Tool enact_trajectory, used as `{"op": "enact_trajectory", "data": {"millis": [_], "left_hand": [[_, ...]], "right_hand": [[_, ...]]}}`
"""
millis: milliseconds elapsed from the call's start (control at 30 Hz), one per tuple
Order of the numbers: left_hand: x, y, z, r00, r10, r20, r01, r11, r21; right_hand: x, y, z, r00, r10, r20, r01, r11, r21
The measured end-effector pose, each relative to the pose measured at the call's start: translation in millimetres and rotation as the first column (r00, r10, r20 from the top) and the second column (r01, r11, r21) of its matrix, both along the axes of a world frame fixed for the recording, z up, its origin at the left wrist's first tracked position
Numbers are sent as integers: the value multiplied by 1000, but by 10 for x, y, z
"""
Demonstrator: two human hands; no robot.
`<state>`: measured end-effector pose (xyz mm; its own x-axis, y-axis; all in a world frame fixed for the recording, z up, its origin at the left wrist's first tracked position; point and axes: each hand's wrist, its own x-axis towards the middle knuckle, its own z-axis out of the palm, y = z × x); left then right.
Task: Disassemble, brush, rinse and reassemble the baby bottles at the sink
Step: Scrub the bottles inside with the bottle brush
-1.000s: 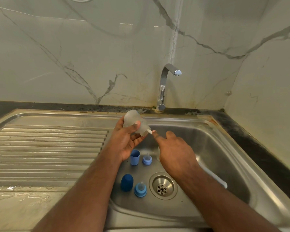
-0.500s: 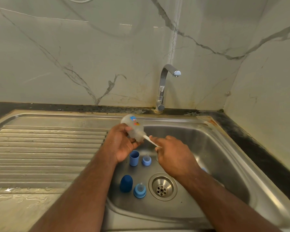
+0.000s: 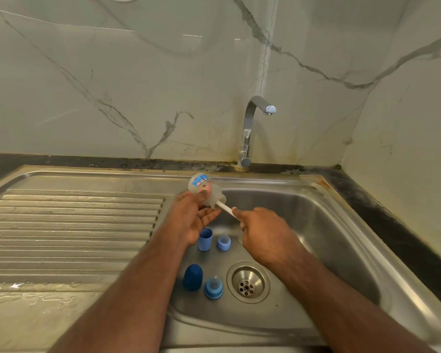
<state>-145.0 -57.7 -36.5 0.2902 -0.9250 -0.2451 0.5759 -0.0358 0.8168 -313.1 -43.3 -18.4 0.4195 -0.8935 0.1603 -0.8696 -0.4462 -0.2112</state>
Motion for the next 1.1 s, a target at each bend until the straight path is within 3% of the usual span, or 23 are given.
{"op": "enact_trajectory", "data": {"millis": [67, 133, 200, 233, 267, 300, 367, 433, 467, 533, 567, 600, 667, 733, 767, 833, 900, 967, 1033, 1100], "left_hand": [[6, 7, 2, 999, -3, -39, 2, 1000, -8], [13, 11, 13, 997, -10, -78, 8, 1000, -22], [38, 26, 23, 994, -25, -102, 21, 999, -42], [54, 37, 28, 994, -32, -107, 27, 998, -53], [69, 35, 28, 994, -33, -106, 27, 998, -62], [71, 34, 23, 994, -29, -101, 23, 998, -65], [66, 40, 17, 995, -25, -93, 19, 998, -65], [62, 43, 33, 992, -38, -117, 29, 996, -79], [65, 35, 43, 988, -47, -146, 34, 996, -87], [70, 45, 63, 979, -65, -194, 46, 994, -99], [83, 61, 74, 974, -73, -212, 51, 993, -107], [98, 69, 79, 970, -82, -229, 56, 991, -118], [127, 56, 62, 966, -94, -242, 65, 990, -127], [132, 61, 54, 965, -104, -241, 77, 990, -118], [136, 61, 50, 963, -106, -249, 78, 990, -118], [141, 56, 69, 952, -108, -285, 74, 989, -130], [137, 64, 98, 938, -101, -331, 56, 988, -142], [138, 77, 109, 928, -98, -358, 46, 988, -150], [147, 75, 104, 930, -106, -351, 54, 986, -157], [165, 61, 87, 937, -101, -334, 53, 987, -149]], "right_hand": [[-14, -5, 19, 997, -39, 64, 40, 999, -2], [8, 11, -1, 941, -58, 333, 2, 986, 166], [25, 64, 8, 760, -186, 623, -117, 903, 413], [22, 91, 27, 698, -241, 674, -171, 858, 484], [2, 92, 53, 716, -224, 661, -184, 853, 488], [-30, 63, 76, 803, -152, 576, -141, 891, 432], [-66, 8, 113, 955, -50, 293, -26, 968, 251], [-51, 30, 103, 949, -71, 306, 1, 975, 223], [-30, 50, 95, 895, -104, 434, -31, 956, 292], [-18, 109, 110, 614, -339, 713, -193, 812, 551], [-15, 149, 142, 479, -463, 746, -309, 707, 636], [-27, 163, 167, 412, -523, 746, -391, 638, 664], [-68, 133, 167, 501, -454, 736, -378, 650, 659], [-64, 90, 150, 721, -270, 638, -210, 792, 573], [-57, 79, 138, 779, -213, 590, -154, 847, 509], [-54, 82, 121, 737, -234, 634, -162, 850, 501], [-55, 119, 138, 522, -421, 742, -324, 706, 629], [-64, 151, 154, 408, -536, 739, -460, 578, 674], [-58, 138, 149, 445, -501, 742, -459, 584, 670], [-58, 97, 141, 619, -337, 710, -298, 735, 609]]}}
